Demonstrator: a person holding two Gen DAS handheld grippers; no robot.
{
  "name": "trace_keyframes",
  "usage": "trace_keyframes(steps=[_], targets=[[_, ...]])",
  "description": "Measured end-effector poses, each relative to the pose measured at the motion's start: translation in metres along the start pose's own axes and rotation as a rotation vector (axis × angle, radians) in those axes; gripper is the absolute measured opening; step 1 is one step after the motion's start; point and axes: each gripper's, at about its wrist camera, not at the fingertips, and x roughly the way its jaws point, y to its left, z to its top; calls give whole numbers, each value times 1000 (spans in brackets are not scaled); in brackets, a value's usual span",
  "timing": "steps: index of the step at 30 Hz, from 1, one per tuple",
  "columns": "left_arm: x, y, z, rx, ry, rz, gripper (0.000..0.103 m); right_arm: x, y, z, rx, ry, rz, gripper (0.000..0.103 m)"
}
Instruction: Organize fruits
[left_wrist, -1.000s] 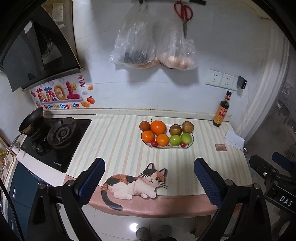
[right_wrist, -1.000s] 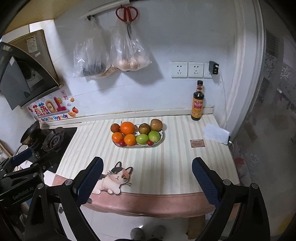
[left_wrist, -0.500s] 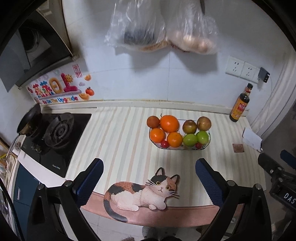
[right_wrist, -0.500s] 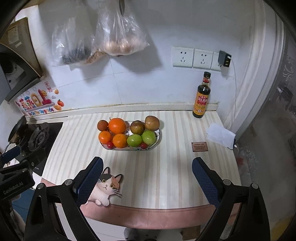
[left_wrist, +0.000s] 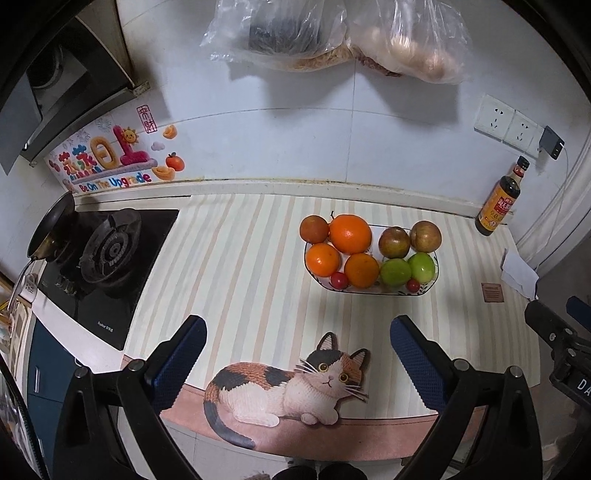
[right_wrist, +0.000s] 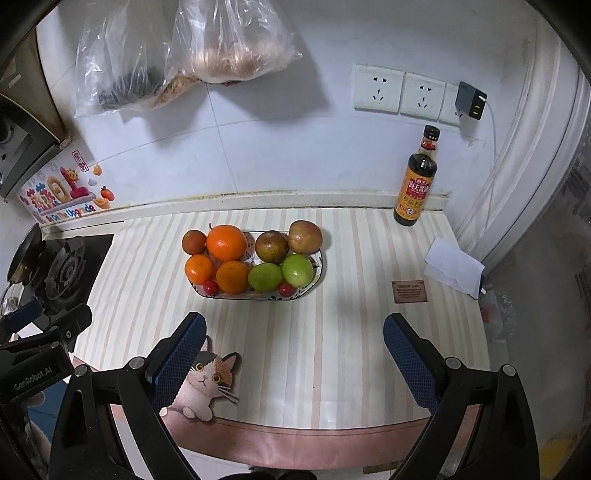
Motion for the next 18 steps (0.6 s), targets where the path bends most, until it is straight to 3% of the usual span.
trace_keyframes(steps=[18], targets=[[4,-7,6,21,1,-32,102,6,0,1,9,14,11,99]])
